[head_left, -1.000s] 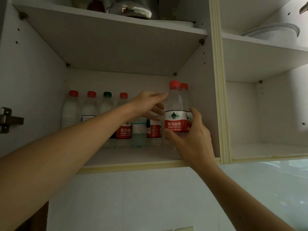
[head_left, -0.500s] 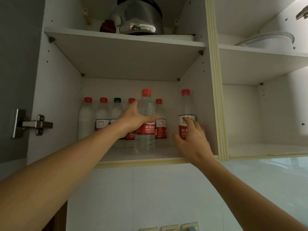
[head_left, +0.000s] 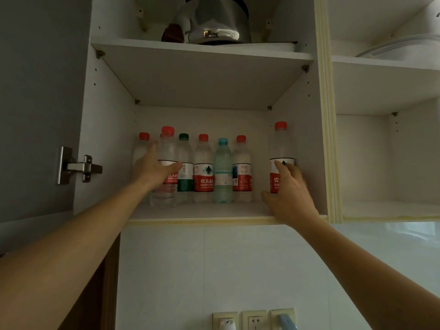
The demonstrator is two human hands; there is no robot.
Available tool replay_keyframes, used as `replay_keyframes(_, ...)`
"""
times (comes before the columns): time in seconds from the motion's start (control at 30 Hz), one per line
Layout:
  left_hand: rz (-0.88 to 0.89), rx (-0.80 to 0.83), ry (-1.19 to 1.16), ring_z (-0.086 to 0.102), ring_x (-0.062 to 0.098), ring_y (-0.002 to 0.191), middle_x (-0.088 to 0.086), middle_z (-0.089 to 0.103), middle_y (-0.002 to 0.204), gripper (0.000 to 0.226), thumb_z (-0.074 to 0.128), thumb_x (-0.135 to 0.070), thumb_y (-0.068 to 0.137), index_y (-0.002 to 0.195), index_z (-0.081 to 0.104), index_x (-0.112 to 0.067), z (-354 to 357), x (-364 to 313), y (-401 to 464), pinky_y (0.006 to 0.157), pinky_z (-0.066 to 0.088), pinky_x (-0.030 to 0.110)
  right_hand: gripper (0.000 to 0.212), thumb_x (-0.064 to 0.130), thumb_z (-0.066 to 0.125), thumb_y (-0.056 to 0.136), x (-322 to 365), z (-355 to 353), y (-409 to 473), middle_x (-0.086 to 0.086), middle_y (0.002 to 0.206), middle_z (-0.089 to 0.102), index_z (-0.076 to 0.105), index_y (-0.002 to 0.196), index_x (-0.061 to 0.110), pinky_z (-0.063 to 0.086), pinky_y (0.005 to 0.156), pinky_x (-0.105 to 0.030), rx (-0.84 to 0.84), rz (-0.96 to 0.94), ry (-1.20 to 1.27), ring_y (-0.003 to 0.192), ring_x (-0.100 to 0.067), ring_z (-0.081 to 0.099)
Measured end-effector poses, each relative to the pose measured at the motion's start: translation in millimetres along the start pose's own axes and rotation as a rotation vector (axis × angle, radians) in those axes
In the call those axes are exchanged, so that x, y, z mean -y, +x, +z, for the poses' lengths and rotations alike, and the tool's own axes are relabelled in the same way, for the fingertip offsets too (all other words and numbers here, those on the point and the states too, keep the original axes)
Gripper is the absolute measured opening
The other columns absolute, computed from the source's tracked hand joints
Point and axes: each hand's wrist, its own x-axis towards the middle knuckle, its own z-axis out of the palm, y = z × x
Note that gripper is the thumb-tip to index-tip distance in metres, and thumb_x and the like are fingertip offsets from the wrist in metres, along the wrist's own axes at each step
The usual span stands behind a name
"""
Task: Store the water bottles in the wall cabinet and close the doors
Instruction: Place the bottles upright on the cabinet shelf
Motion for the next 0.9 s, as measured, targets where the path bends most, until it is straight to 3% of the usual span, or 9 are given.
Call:
replay_keyframes(0.07, 0.016, 0.011, -0.004, 0.054, 0.033, 0.130, 0.010, 0.052, 0.149, 0.091, 0.082, -0.039, 0.082, 0.155, 0.030, -0.022, 7, -1, -6, 0.100, 0.044, 0.038, 0.087, 0.026, 0.072, 0.091, 1, -1, -1, 0.001, 0.165, 0.017, 0.019, 0.159, 0.030, 0.039, 0.114, -0.052, 0.001, 0.001, 0.003, 0.149, -0.029, 0.024)
replay_keyframes(0.13, 0.002, -0.005, 0.006, 0.054, 0.036, 0.127, 0.015, 0.051, 0.147, 0.095, 0.083, -0.034, 0.082, 0.155, 0.025, -0.021, 12, -4, -12, 0.099, 0.047, 0.042, 0.087, 0.023, 0.072, 0.091, 2, -2, -1, 0.000, 0.165, 0.016, 0.019, 0.160, 0.029, 0.038, 0.116, -0.052, 0.010, 0.002, 0.015, 0.149, -0.029, 0.023)
replay_keyframes(0.23, 0.085, -0.125, 0.242, 0.034, 0.043, 0.140, 0.020, 0.027, 0.158, 0.114, 0.085, -0.042, 0.078, 0.159, 0.009, -0.024, 14, -15, -21, 0.106, 0.040, 0.054, 0.087, 0.016, 0.072, 0.091, 3, -7, 0, -0.003, 0.165, 0.011, 0.019, 0.159, 0.028, 0.038, 0.116, -0.052, 0.028, -0.028, -0.049, 0.149, -0.033, 0.022)
replay_keyframes(0.37, 0.432, -0.251, 0.552, 0.017, 0.044, 0.146, 0.019, 0.008, 0.162, 0.117, 0.085, -0.051, 0.073, 0.159, 0.012, -0.020, 13, -38, -26, 0.116, 0.028, 0.060, 0.102, -0.002, 0.070, 0.086, 8, -25, 17, -0.004, 0.167, -0.004, 0.008, 0.160, 0.033, 0.044, 0.109, -0.049, 0.020, -0.244, -0.416, 0.152, -0.038, 0.013)
replay_keyframes(0.47, 0.572, -0.127, 0.599, 0.009, 0.040, 0.150, 0.017, 0.003, 0.164, 0.116, 0.084, -0.053, 0.073, 0.160, 0.015, -0.020, 27, -55, -21, 0.122, 0.020, 0.056, 0.119, -0.009, 0.071, 0.079, 14, -42, 40, -0.012, 0.166, -0.018, -0.008, 0.159, 0.031, 0.033, 0.116, -0.055, 0.069, -0.400, -0.751, 0.154, -0.041, -0.010)
replay_keyframes(0.63, 0.524, 0.084, 0.553, 0.001, 0.038, 0.151, 0.014, -0.001, 0.164, 0.119, 0.078, -0.061, 0.076, 0.161, 0.004, -0.022, 68, -67, -4, 0.122, 0.015, 0.054, 0.133, 0.030, 0.088, 0.075, 25, -50, 69, -0.020, 0.165, -0.021, -0.017, 0.156, 0.027, 0.023, 0.120, -0.056, 0.191, -0.466, -1.055, 0.152, -0.048, -0.010)
replay_keyframes(0.73, 0.498, 0.163, 0.615, -0.006, 0.040, 0.152, 0.017, -0.007, 0.165, 0.119, 0.077, -0.058, 0.080, 0.161, -0.003, -0.022, 89, -69, 14, 0.124, 0.009, 0.056, 0.144, 0.056, 0.087, 0.066, 23, -43, 76, -0.020, 0.163, -0.027, -0.019, 0.158, 0.025, 0.018, 0.120, -0.060, 0.281, -0.437, -1.151, 0.150, -0.051, -0.015)
replay_keyframes(0.9, 0.448, 0.276, 0.738, -0.015, 0.043, 0.152, 0.017, -0.016, 0.166, 0.124, 0.075, -0.064, 0.077, 0.160, -0.010, -0.028, 112, -55, 36, 0.121, 0.003, 0.066, 0.139, 0.065, 0.082, 0.065, 10, -25, 87, -0.021, 0.165, -0.020, -0.009, 0.160, 0.020, 0.012, 0.120, -0.065, 0.306, -0.437, -1.250, 0.147, -0.056, -0.018)
